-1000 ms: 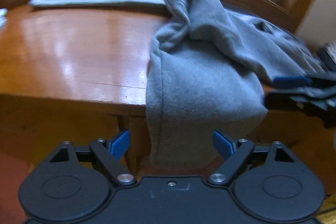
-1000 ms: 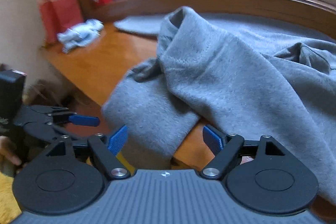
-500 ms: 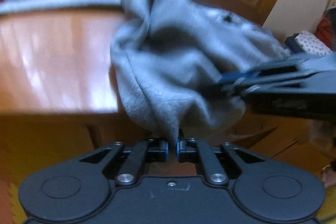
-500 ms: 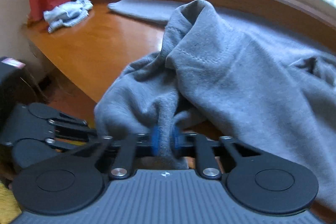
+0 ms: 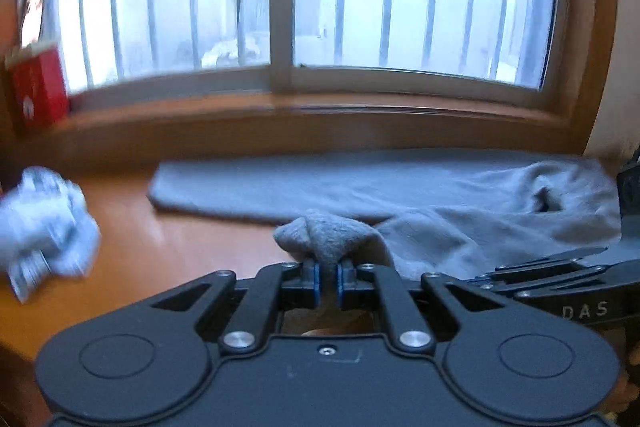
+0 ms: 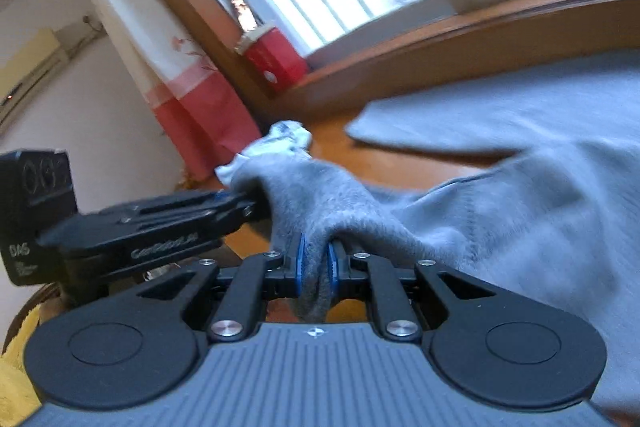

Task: Fold clothes

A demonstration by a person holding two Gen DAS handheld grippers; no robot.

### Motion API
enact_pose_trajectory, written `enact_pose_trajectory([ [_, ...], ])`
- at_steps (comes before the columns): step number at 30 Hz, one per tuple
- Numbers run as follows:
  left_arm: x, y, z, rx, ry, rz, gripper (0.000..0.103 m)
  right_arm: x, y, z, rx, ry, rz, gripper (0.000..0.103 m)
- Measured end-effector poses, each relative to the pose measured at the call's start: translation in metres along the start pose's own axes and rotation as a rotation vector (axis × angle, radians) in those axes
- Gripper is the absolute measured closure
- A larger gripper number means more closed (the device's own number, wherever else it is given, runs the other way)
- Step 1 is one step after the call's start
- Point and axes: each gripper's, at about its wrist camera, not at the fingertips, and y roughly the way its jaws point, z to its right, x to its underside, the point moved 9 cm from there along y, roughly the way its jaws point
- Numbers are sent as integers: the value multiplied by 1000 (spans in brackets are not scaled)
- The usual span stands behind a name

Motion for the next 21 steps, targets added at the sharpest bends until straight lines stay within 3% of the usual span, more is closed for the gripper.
enact_pose_trajectory([
  [4,-4,20,-60,9,151,-44,85,-2,51,-2,36,66,28,86],
  [5,-3,22,-80,0,173,-57,80,1,63,1,53,108,29,81],
  [6,-3,24,-99,-11,189,-68,76,5,75,4,65,148,24,70],
  [8,-7,32,-131,-39,193,-78,67,16,93,11,124,204,-2,53],
  [9,-10,35,-143,-43,184,-76,65,20,98,14,168,214,-10,52],
  [11,-14,41,-162,-43,152,-74,50,22,99,16,261,195,-10,50],
  [14,-8,44,-178,-39,110,-83,45,11,95,4,331,48,0,38],
  [17,3,44,-186,-48,80,-99,37,0,112,-13,369,-186,-56,22],
  [21,18,43,-197,-65,43,-121,32,7,156,-24,371,-358,-148,22],
])
